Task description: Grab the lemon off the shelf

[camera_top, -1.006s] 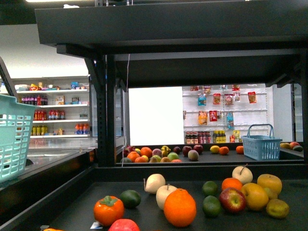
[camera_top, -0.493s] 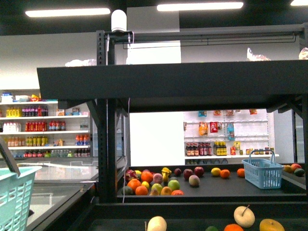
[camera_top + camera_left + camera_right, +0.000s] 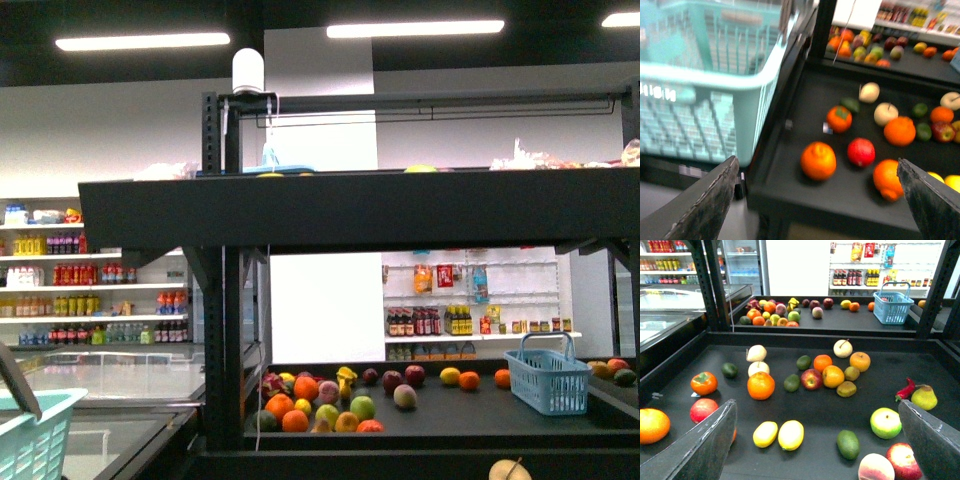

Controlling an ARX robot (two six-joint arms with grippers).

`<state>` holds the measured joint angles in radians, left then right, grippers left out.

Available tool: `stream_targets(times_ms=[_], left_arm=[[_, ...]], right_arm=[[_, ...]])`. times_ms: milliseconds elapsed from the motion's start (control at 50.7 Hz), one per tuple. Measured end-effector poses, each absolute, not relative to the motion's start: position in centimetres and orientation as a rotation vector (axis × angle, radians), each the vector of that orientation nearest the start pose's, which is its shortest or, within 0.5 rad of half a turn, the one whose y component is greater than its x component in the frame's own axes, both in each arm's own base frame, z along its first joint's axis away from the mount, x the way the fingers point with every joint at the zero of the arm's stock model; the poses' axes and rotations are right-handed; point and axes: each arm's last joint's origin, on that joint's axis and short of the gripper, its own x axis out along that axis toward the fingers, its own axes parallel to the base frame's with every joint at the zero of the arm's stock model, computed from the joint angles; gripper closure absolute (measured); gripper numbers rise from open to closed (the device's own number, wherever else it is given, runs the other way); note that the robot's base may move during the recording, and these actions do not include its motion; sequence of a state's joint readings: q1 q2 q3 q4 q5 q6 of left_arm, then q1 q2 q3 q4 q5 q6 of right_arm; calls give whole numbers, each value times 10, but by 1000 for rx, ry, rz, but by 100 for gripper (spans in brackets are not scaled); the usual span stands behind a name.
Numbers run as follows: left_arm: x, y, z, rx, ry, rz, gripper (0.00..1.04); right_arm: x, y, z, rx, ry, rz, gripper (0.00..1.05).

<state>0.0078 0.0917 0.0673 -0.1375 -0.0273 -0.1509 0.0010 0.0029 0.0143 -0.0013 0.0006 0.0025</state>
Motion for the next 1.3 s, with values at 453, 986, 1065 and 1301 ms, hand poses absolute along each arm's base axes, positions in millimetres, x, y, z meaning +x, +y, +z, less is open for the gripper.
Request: stream_targets(times_ms=[453, 986, 1065, 1301], left_arm=[[216, 62, 261, -1224, 96, 158, 8], [384, 121, 288, -1480, 91, 276, 8], [394, 124, 288, -1477, 87, 269, 8], [416, 131, 281, -1457, 84, 283, 8]], right_arm=[[97, 0, 168, 2, -10, 1, 8], [97, 0, 168, 2, -10, 1, 8], [97, 0, 168, 2, -10, 1, 8], [97, 0, 168, 2, -10, 1, 8]])
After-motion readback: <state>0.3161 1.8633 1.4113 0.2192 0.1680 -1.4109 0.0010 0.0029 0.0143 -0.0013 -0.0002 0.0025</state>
